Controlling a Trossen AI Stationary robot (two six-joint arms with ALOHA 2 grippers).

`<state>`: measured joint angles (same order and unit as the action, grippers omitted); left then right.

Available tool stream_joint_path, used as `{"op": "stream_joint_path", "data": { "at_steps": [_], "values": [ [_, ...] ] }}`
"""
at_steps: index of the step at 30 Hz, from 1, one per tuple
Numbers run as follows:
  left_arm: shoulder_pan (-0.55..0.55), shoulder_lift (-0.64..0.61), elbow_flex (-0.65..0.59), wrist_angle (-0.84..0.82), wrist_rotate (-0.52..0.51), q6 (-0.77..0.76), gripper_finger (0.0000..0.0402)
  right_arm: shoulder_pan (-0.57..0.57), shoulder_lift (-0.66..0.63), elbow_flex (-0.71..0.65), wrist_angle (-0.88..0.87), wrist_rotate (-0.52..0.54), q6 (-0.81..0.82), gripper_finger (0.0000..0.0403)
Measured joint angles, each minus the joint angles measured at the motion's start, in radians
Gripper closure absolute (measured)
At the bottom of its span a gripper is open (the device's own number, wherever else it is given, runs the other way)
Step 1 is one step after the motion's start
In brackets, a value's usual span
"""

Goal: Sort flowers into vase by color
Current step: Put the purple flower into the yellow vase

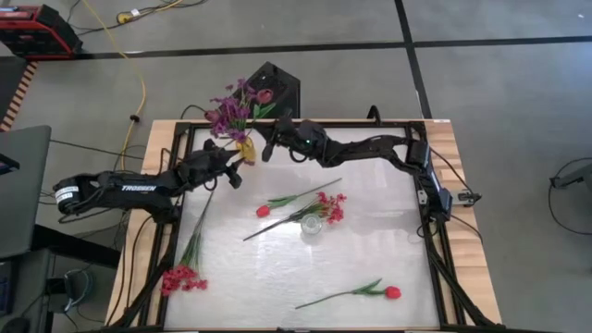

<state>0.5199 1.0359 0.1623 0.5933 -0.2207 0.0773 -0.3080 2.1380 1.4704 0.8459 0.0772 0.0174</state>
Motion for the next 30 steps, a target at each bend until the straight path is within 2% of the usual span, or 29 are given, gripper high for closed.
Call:
{"op": "stream_joint_path", "data": {
  "at_steps": [5,10,13,17,24,30],
  "values": [
    [0.024,0.0,0.0,0.048,0.073,0.035,0.0264,0.001,0.0,0.0,-0.004,0.0,0.005,0.0383],
    [0.059,0.011,0.0,0.056,0.085,0.035,0.0264,0.0,0.0,0.0,-0.008,0.0,0.008,0.0383],
    [0.082,0.048,0.0,0.088,0.096,0.031,0.0264,0.0,0.0,0.0,-0.009,0.0,0.008,0.0383],
    [0.1,0.126,0.0,0.182,0.166,0.022,0.0264,0.002,0.0,0.0,-0.023,0.0,0.008,0.0383],
    [0.117,0.202,0.001,0.262,0.133,0.005,0.0264,0.013,0.0,0.0,-0.029,-0.007,0.008,0.0382],
    [0.105,0.185,0.002,0.219,0.183,-0.043,0.0264,0.014,0.0,0.0,-0.029,-0.029,0.008,0.0382]
  ]
}}
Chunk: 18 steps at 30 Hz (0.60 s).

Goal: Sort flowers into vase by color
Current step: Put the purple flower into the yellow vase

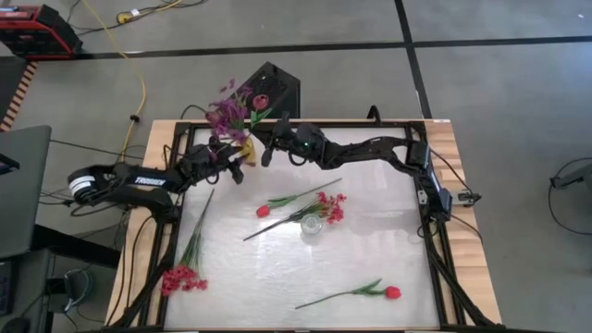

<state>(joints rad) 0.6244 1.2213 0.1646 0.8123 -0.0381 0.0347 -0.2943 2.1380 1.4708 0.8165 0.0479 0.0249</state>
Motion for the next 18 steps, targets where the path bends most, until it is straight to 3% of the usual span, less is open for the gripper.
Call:
{"op": "stream_joint_path", "data": {
  "at_steps": [11,18],
  "values": [
    [-0.012,-0.145,-0.002,-0.114,0.002,0.056,0.0264,-0.002,0.0,0.0,-0.01,0.0,-0.008,0.0382],
    [-0.012,-0.232,-0.002,-0.25,-0.134,0.059,0.0264,-0.002,0.0,0.0,-0.012,0.0,-0.008,0.0382]
  ]
}}
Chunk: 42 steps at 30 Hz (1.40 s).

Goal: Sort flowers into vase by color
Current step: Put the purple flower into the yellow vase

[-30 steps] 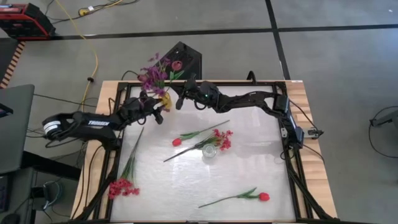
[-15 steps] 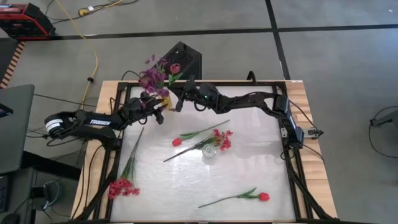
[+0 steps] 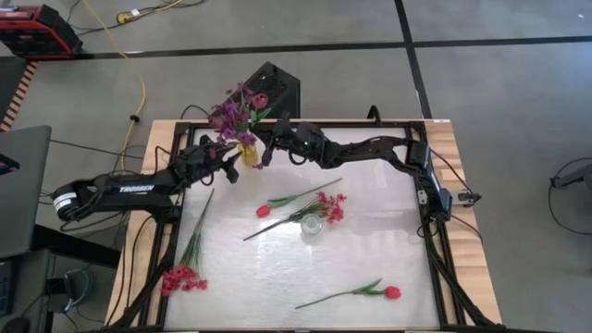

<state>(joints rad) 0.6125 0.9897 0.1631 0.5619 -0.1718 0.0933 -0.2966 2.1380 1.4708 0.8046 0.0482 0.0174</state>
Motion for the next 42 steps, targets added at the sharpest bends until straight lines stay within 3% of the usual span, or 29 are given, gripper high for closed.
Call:
{"op": "stream_joint_path", "data": {
  "at_steps": [7,13,42],
  "values": [
    [0.032,0.063,0.0,0.066,0.015,-0.009,0.0264,-0.006,0.0,0.0,-0.043,0.0,0.04,0.0382],
    [0.047,0.12,0.0,0.138,0.107,-0.011,0.0264,-0.008,0.0,0.0,-0.088,0.0,0.061,0.0382],
    [0.047,0.136,0.0,0.142,0.119,-0.034,0.0264,-0.027,0.001,0.0,-0.221,0.001,0.085,0.0372]
  ]
}}
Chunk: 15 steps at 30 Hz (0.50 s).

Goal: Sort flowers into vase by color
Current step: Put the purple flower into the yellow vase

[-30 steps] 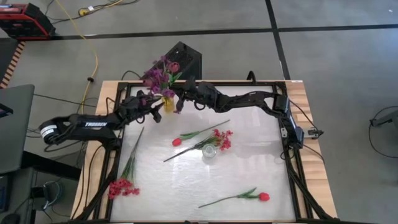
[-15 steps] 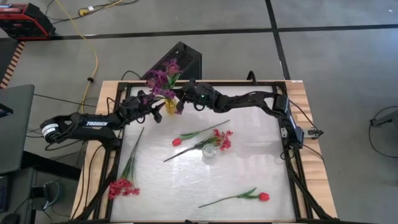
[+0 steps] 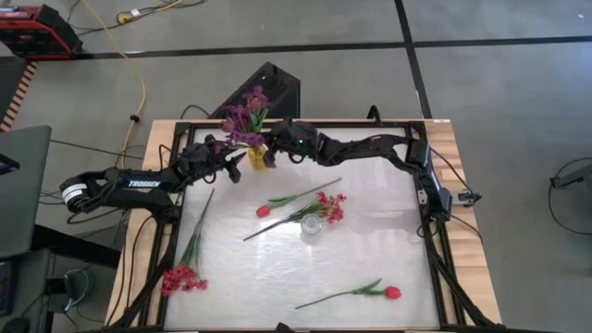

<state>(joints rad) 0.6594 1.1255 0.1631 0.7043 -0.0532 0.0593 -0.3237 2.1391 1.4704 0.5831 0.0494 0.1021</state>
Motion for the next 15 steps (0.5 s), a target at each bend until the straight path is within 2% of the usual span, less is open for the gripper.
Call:
{"op": "stream_joint_path", "data": {
  "at_steps": [12,15],
  "values": [
    [0.0,0.0,0.0,-0.014,0.0,0.0,0.0264,-0.016,0.0,0.0,-0.041,-0.004,-0.009,0.0309],
    [0.0,0.0,0.0,-0.014,0.0,0.0,0.0264,-0.027,-0.012,-0.001,-0.092,-0.042,-0.009,0.029]
  ]
}}
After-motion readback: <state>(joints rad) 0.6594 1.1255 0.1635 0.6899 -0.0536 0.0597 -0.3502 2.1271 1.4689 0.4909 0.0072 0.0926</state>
